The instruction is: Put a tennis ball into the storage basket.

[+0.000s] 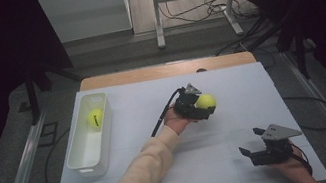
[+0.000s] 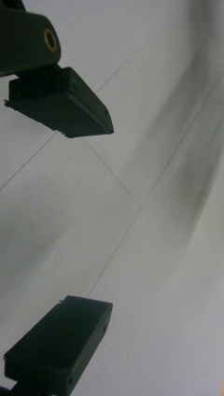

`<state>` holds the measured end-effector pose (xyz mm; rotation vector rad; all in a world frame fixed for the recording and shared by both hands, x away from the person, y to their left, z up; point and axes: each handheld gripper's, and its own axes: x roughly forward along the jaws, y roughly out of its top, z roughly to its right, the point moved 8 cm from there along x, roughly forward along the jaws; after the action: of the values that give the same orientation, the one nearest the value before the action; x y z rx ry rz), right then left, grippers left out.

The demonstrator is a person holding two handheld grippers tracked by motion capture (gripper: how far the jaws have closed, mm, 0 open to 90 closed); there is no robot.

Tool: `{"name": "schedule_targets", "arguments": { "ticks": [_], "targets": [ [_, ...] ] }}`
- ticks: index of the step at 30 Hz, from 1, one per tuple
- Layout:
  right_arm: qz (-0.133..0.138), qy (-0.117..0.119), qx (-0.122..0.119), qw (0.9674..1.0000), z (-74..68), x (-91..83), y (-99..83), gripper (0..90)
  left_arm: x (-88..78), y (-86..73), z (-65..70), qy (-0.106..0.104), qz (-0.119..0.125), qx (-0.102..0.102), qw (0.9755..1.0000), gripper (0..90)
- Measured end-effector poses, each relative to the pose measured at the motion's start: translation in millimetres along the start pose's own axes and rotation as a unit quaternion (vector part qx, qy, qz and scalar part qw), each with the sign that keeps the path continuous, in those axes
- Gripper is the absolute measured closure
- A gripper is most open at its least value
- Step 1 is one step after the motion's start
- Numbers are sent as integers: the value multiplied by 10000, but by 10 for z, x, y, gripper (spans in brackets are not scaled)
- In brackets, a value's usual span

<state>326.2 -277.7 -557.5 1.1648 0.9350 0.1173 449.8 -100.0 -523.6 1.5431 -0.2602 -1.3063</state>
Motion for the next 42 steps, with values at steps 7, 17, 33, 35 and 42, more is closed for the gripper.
{"name": "schedule_targets", "arguments": {
  "ticks": [7,17,33,35,42],
  "targets": [
    [9,3,5,10000,0,-1,0,132,-53,-15,4,-9,14,9,10000,261],
    [7,2,4,10000,-1,-1,0,132,-130,-40,-11,-18,71,-45,10000,261],
    [14,10,6,10000,-4,-2,1,132,-201,-77,-8,-49,155,-120,9998,261],
    [13,10,6,10000,-4,-2,1,132,-213,-85,-9,-50,150,-119,9998,261],
    [19,4,13,10000,-2,-3,2,132,-267,-105,-32,-46,210,-157,9996,261]
  ]
}}
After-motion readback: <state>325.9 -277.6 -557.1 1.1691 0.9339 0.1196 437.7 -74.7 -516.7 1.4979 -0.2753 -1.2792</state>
